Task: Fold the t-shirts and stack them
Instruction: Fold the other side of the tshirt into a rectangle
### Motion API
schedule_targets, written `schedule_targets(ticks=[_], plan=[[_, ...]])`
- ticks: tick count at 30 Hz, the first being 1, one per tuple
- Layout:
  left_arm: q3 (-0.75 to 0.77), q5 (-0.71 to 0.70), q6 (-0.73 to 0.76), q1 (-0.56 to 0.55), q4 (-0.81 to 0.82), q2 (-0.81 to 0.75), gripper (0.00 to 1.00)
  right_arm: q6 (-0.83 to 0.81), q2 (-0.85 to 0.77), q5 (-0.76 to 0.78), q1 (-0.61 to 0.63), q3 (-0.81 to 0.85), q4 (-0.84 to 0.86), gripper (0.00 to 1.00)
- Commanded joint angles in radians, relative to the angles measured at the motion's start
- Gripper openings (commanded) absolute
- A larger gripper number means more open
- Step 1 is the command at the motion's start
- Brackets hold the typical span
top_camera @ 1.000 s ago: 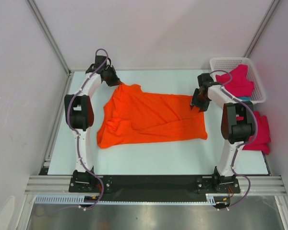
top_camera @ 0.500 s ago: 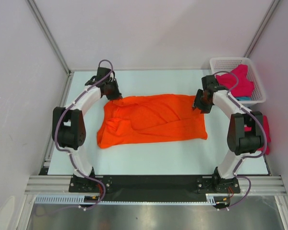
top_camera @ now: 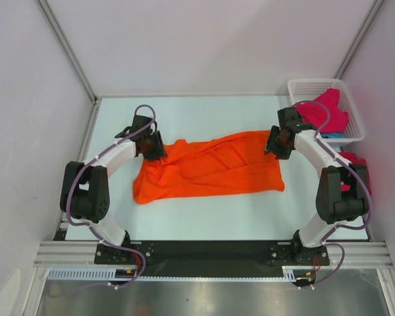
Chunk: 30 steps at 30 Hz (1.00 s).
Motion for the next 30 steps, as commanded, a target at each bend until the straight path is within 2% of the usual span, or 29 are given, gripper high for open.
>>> schedule_targets(ticks=[1,2,6,21,30], plan=[[-0.018,-0.016,-0.006,-0.007,0.039,-0.062,0.61,-0.008,-0.047,0.003,0.019,-0.008,0.001,0.53],[-0.016,-0.027,-0.008,-0.008,0.036,-0.071,0.73,-0.008,-0.05,0.004,0.019,-0.008,-0.002,0.53],[0.03,-0.054,-0.005,-0.007,0.022,-0.068,0.84,-0.01,-0.054,0.01,0.021,-0.004,-0.011,0.53],[0.379,-0.151,0.034,-0.005,-0.053,0.225,0.85,-0.025,-0.073,0.053,0.016,-0.001,-0.047,0.53],[0.413,-0.182,0.046,0.01,-0.067,0.287,0.84,-0.025,-0.061,0.056,0.012,0.001,-0.048,0.53]])
